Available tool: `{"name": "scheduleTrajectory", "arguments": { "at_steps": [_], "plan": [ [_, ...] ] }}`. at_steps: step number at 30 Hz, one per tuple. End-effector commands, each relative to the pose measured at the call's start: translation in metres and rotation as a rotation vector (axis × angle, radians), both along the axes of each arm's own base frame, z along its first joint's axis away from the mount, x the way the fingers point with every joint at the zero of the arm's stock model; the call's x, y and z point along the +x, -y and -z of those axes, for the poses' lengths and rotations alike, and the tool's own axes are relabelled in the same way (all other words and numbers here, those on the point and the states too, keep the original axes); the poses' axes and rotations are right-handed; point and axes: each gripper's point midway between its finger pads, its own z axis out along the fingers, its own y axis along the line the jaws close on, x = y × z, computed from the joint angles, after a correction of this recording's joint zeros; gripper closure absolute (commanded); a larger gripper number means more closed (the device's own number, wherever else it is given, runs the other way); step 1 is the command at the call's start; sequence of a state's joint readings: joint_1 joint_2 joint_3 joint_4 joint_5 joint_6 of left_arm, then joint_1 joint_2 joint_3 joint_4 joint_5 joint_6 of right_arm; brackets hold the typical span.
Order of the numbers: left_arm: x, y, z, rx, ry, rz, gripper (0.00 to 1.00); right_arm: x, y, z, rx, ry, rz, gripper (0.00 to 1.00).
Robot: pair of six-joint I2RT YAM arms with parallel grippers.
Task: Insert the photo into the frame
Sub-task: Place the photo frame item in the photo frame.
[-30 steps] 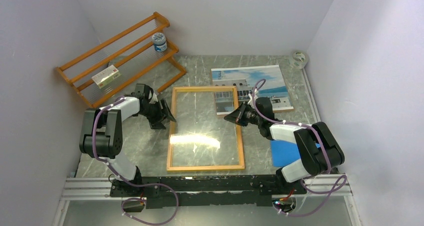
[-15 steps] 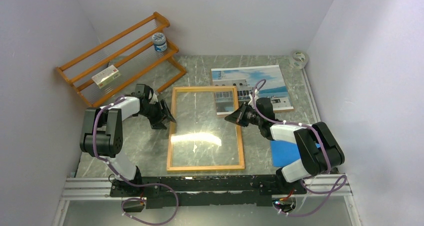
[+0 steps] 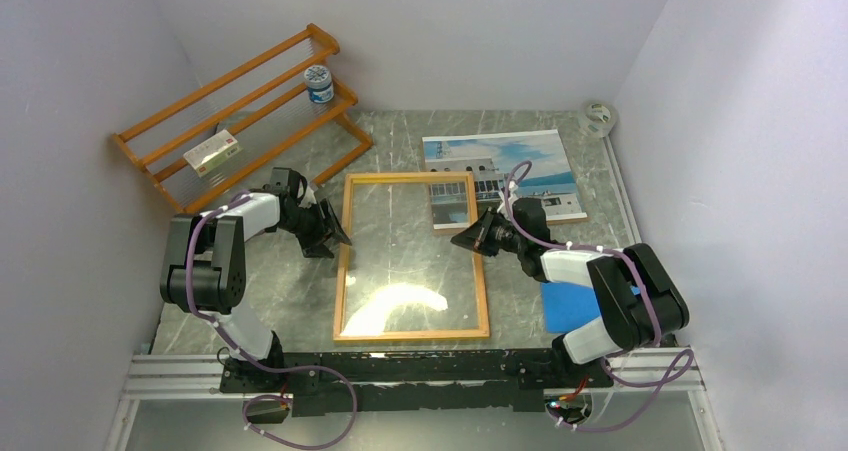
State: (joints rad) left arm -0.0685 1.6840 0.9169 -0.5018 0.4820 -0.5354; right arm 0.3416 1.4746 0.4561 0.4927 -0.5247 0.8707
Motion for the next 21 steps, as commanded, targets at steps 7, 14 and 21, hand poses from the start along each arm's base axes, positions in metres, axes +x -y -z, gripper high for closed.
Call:
{"name": "scheduleTrajectory", "arguments": {
  "at_steps": [7,14,21],
  "plan": [
    [0.001,-0.005,0.008,0.035,-0.007,0.003,0.37,0.007,0.000,-0.001,-0.005,0.043,-0.002,1.00],
    [0.001,-0.004,0.007,0.030,-0.005,0.004,0.38,0.005,-0.009,-0.004,0.033,0.037,-0.047,0.97],
    [0.001,-0.001,0.006,0.007,-0.005,0.006,0.42,0.003,-0.020,-0.017,0.124,0.059,-0.094,0.92]
  ]
}}
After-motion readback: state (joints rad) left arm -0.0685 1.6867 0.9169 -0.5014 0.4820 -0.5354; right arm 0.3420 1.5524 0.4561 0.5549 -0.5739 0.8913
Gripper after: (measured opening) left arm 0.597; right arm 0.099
